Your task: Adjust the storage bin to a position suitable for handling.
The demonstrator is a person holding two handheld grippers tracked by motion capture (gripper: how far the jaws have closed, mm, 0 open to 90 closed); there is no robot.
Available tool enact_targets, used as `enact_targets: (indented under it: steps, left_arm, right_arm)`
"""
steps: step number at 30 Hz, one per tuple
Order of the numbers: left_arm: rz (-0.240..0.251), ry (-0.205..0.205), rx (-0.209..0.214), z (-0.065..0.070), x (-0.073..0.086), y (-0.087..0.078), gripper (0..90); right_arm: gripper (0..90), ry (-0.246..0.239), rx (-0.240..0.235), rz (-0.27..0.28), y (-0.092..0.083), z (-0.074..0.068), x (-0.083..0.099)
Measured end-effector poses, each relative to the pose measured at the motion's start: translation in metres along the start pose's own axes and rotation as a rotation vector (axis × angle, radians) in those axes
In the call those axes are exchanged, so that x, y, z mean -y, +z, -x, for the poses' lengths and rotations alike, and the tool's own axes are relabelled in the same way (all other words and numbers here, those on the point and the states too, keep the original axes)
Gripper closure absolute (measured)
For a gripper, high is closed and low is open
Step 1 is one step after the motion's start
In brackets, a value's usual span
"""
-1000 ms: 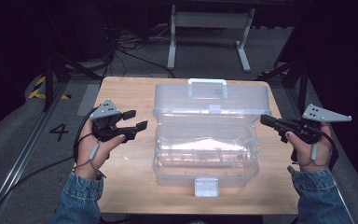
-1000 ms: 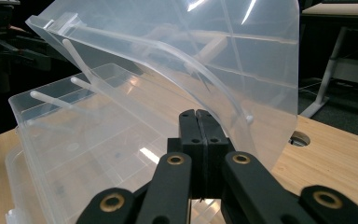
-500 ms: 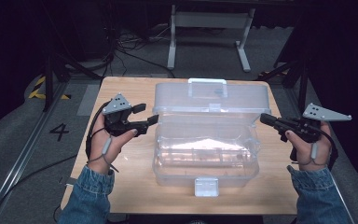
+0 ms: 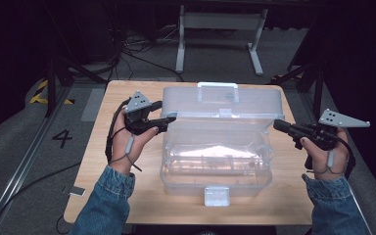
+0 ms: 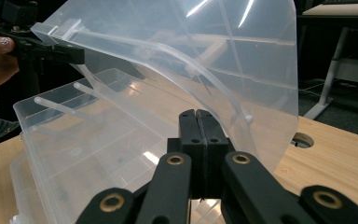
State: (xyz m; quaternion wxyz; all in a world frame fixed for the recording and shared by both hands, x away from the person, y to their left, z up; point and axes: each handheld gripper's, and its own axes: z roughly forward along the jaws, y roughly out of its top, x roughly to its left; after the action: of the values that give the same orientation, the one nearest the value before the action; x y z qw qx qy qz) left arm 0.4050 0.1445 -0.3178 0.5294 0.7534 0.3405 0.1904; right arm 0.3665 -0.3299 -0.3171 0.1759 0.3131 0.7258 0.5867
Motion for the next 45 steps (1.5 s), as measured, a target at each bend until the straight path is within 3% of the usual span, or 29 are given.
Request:
enact_targets:
  steps: [13,16,19,21,28,35,36,40,45]
  left_arm:
    - [0.001,0.001,-0.050,-0.001,-0.002,0.003,44.7]
    - [-0.004,-0.005,-0.062,0.000,-0.003,0.003,46.5]
    - [-0.012,-0.020,-0.081,0.002,-0.004,0.004,49.0]
    - [-0.022,-0.021,-0.099,0.003,-0.006,0.004,51.6]
    - [-0.044,-0.023,-0.141,0.003,-0.010,0.007,56.6]
    - [-0.051,-0.040,-0.158,0.004,-0.012,0.008,59.4]
    - [-0.051,-0.040,-0.158,0.004,-0.012,0.008,59.8]
    - [-0.048,-0.033,-0.180,0.005,-0.014,0.009,61.0]
    - [-0.049,-0.037,-0.182,0.005,-0.014,0.009,61.6]
  right_arm:
    - [90.0,0.004,-0.001,-0.011,-0.002,-0.001,0.000]
    - [90.0,-0.025,-0.057,-0.051,-0.008,-0.007,-0.001]
    - [79.1,-0.072,-0.157,-0.104,-0.018,-0.020,0.000]
    - [76.9,-0.114,-0.181,-0.136,-0.023,-0.029,0.002]
    - [71.3,-0.177,-0.314,-0.286,-0.020,-0.051,0.024]
    - [66.3,-0.227,-0.358,-0.438,0.004,-0.065,0.051]
    - [66.3,-0.227,-0.358,-0.438,0.004,-0.065,0.051]
    - [63.9,-0.289,-0.367,-0.534,0.022,-0.074,0.065]
    - [64.8,-0.322,-0.363,-0.584,0.030,-0.078,0.073]
